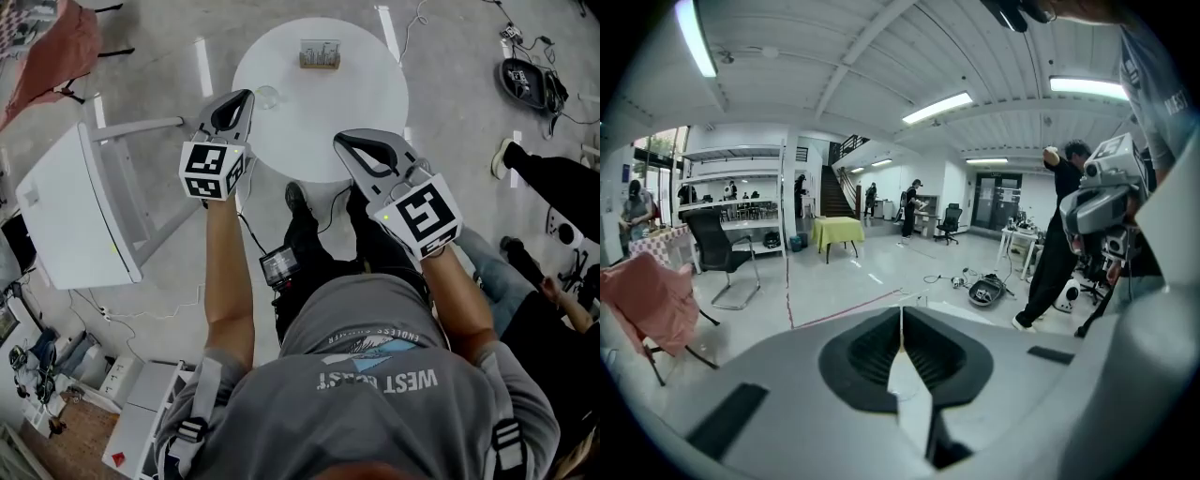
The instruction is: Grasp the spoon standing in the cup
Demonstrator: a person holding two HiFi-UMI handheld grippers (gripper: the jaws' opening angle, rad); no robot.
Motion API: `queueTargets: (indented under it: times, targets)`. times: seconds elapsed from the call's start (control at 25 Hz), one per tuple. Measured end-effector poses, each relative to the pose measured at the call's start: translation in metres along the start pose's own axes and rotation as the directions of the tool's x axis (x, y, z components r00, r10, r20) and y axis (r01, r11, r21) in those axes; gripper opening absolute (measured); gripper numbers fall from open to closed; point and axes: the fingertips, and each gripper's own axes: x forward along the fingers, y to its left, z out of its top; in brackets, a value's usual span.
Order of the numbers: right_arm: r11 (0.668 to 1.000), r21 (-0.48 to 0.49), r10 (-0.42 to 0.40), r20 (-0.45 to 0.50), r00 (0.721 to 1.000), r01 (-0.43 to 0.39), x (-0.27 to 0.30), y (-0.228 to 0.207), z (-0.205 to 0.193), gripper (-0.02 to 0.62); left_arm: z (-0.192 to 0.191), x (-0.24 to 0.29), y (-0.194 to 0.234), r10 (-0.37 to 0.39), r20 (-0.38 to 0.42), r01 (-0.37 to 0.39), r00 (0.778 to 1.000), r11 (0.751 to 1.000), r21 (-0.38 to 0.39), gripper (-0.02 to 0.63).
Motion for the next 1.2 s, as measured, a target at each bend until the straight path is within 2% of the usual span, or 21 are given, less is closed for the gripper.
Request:
queueTargets:
  times: [0.24, 0.36, 0.76, 1.04, 1.2]
  targets:
    - [0.999, 0.042, 0.001, -0.022, 1.0, 0.0, 0.001, -0.001, -0.012, 0.003, -0.015, 0.014, 0.005, -0.002, -0.037, 0.002, 0.999, 1.0, 0.001, 0.005]
    - [0.999, 0.044, 0.005, -0.032, 0.999, -0.004, 0.001, -0.003, -0.018, 0.003, -0.023, 0.023, 0.008, 0.002, -0.062, -0.002, 0.998, 1.0, 0.009, 0.046]
    - [0.998, 0.056, 0.02, -0.06, 0.998, -0.017, 0.006, -0.004, -0.036, 0.003, -0.061, 0.053, 0.012, 0.002, -0.167, 0.007, 0.986, 0.998, 0.055, 0.117]
    - [0.994, 0.113, 0.011, -0.079, 0.997, -0.002, 0.006, -0.005, -0.046, 0.003, -0.076, 0.061, 0.016, 0.01, -0.202, 0.005, 0.979, 0.997, 0.074, 0.121]
    - [0.997, 0.081, 0.025, -0.083, 0.996, -0.018, 0.005, -0.004, -0.051, 0.003, -0.081, 0.064, 0.018, 0.013, -0.212, 0.004, 0.977, 0.997, 0.075, 0.121]
